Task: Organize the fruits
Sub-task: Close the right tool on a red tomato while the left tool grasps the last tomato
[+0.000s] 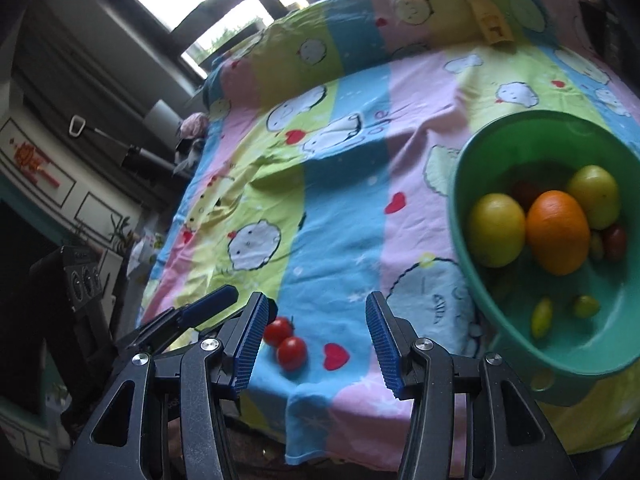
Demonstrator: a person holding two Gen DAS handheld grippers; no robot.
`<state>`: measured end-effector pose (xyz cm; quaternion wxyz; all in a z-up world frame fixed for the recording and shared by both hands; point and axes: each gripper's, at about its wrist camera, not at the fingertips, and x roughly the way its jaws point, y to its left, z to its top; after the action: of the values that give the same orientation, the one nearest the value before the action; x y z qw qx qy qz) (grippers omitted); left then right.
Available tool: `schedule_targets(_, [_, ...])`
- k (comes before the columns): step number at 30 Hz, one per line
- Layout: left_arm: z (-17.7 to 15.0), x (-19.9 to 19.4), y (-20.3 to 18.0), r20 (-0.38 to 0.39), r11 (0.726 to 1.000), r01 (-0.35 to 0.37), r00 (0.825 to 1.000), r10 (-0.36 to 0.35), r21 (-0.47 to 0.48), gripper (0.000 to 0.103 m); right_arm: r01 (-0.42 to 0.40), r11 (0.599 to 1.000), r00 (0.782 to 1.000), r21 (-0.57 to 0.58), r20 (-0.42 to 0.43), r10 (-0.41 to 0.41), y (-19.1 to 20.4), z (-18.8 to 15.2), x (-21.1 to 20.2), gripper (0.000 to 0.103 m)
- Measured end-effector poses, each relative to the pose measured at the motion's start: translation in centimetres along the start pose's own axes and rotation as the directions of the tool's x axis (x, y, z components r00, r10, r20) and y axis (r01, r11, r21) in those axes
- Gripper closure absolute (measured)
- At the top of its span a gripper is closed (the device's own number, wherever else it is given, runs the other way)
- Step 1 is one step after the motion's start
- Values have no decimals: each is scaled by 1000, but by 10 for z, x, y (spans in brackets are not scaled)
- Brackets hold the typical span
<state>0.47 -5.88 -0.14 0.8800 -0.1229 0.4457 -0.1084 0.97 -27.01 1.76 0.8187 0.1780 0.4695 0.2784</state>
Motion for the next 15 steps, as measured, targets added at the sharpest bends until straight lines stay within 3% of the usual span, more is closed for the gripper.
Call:
schedule_targets(9, [-20, 19, 32, -79, 999, -23, 997, 21, -25, 41, -1, 999, 988, -35, -154, -5, 17, -14, 57, 52])
schedule_targets(15, [-24, 22, 40, -101, 999, 30, 994, -32, -28, 50, -29, 1000, 981, 3, -192, 29, 12, -17, 71, 59])
